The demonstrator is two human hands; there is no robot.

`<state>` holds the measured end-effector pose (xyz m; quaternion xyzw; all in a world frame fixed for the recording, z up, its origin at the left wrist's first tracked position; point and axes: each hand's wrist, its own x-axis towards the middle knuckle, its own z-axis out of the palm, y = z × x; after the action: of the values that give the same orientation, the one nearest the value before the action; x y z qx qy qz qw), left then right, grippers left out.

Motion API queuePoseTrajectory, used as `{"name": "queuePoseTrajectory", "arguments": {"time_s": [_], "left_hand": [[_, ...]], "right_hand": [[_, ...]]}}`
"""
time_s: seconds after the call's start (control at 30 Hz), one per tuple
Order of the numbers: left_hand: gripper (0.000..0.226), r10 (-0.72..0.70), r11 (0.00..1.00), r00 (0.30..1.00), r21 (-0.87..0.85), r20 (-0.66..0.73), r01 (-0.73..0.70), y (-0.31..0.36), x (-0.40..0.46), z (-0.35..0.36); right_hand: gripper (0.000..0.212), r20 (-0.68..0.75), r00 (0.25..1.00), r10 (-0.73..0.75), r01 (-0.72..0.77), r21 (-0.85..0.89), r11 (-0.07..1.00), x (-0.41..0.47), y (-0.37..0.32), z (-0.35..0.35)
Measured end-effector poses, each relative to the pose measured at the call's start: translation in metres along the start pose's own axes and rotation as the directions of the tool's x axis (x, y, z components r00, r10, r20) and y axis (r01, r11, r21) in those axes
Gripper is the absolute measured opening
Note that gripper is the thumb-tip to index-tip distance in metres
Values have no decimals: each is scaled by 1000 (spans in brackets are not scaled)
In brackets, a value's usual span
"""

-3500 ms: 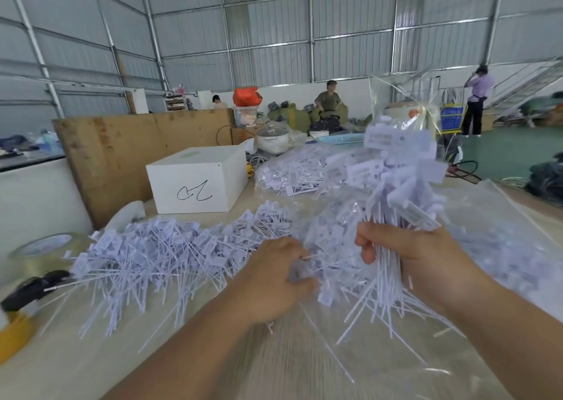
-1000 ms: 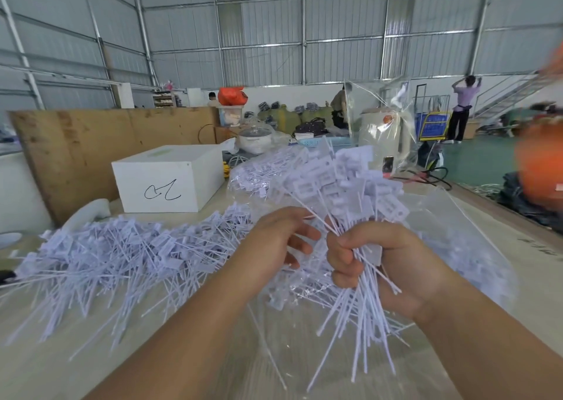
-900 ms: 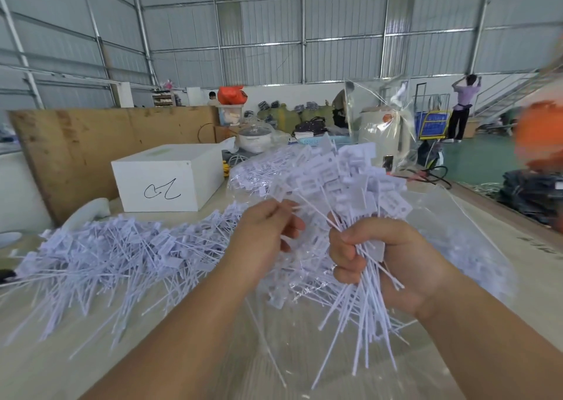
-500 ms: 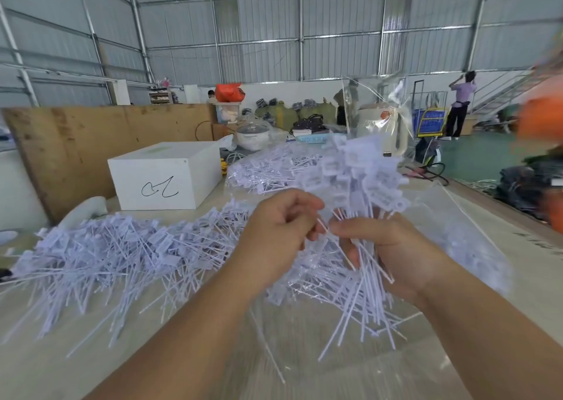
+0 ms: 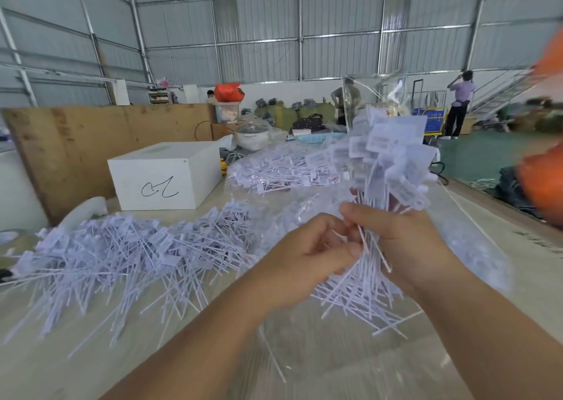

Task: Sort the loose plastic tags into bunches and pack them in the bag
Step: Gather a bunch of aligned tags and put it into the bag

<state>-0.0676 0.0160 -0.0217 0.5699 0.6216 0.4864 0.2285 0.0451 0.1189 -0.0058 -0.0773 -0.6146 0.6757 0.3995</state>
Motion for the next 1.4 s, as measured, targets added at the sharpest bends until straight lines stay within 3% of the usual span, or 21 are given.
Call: {"name": "queuePoseTrajectory", "arguments": {"time_s": [0.13, 0.3, 0.47, 0.7, 0.9, 1.03, 1.2, 1.4], "left_hand": [[48, 79, 994, 992, 87, -100, -70, 0, 0, 5], [49, 144, 986, 966, 112, -215, -122, 2, -1, 13], [26, 128, 984, 979, 144, -161, -105, -1, 2, 12], [27, 142, 970, 970, 223, -199, -97, -1, 1, 11], [11, 314, 890, 906, 421, -285, -176, 5, -2, 16], [9, 445, 761, 850, 620, -282, -192, 5, -6, 21], [15, 636, 591, 721, 774, -276, -225, 8, -7, 29], [16, 660, 590, 694, 771, -288, -241, 7, -7, 34]], "right_hand": [[36, -78, 996, -47, 48, 0, 999, 0, -1, 1], [19, -29, 999, -26, 27, 11, 1000, -3, 3, 5], [23, -44, 998, 55, -50, 101, 994, -1, 6, 5], [25, -66, 983, 174, -163, 145, 976, 3, 9, 3], [13, -189, 973, 129, -118, 69, 991, 4, 19, 3], [12, -213, 973, 83, -80, 22, 997, 3, 22, 6], [32, -177, 982, 62, -38, 135, 990, 0, 19, 10], [22, -164, 975, 150, -109, 236, 966, -1, 16, 11]]}}
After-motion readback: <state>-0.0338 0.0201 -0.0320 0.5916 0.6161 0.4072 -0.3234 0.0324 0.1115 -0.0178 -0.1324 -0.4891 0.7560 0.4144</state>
